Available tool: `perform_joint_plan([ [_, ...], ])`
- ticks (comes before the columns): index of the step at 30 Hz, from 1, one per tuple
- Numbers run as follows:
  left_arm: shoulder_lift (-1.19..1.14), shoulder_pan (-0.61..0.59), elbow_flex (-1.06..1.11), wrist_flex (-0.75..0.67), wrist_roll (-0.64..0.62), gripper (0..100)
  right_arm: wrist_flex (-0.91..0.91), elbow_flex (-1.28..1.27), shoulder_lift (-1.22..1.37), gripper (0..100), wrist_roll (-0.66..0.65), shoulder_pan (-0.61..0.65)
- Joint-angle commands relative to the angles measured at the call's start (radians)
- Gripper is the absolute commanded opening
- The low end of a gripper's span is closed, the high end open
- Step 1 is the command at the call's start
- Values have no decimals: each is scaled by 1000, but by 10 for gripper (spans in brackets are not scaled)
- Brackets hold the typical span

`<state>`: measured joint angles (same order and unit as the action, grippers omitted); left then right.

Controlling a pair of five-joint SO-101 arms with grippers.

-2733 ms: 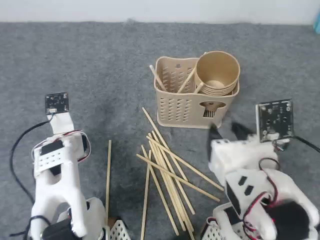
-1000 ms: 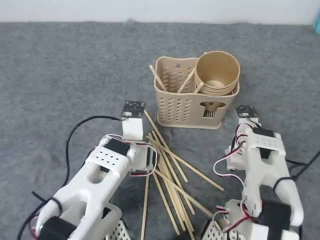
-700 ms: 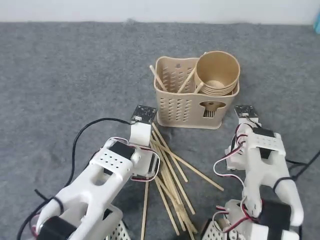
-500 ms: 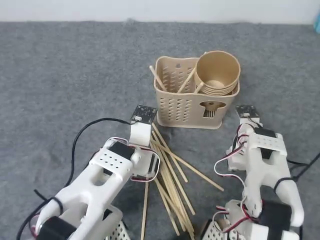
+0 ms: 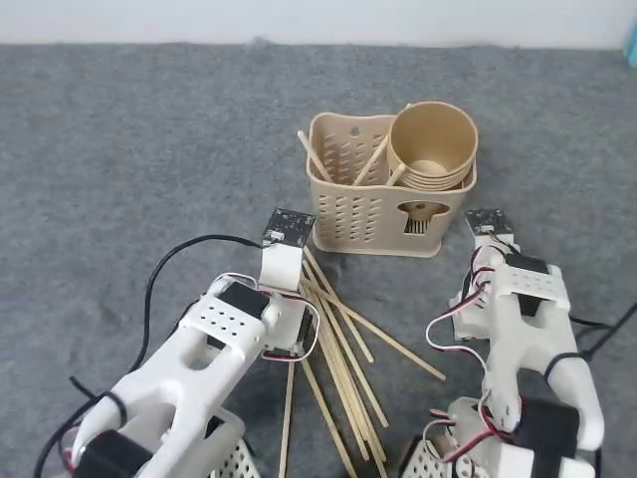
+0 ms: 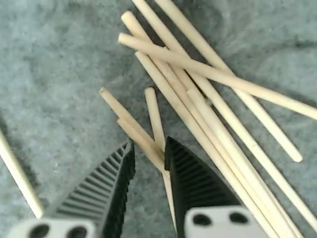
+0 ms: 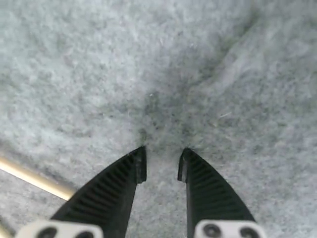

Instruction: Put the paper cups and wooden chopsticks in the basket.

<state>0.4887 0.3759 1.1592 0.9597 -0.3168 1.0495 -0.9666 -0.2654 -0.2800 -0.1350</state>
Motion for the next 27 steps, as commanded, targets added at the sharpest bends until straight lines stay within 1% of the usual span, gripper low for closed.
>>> perform_joint_plan([
  [1, 2, 9, -2, 0, 95, 89, 19, 21, 7, 96, -15, 7],
  [4, 2, 8, -1, 3, 132, 87, 19, 21, 7, 95, -15, 7],
  [12, 11, 6, 1, 0, 143, 86, 35, 25, 7, 95, -17, 7],
  [17, 12, 2, 4, -40, 186, 86, 38, 26, 7, 95, -17, 7],
  [24, 12, 0, -13, -160, 170, 86, 38, 26, 7, 95, -18, 5],
  [27, 12, -21, -13, -192, 87, 86, 38, 26, 7, 95, -18, 5],
])
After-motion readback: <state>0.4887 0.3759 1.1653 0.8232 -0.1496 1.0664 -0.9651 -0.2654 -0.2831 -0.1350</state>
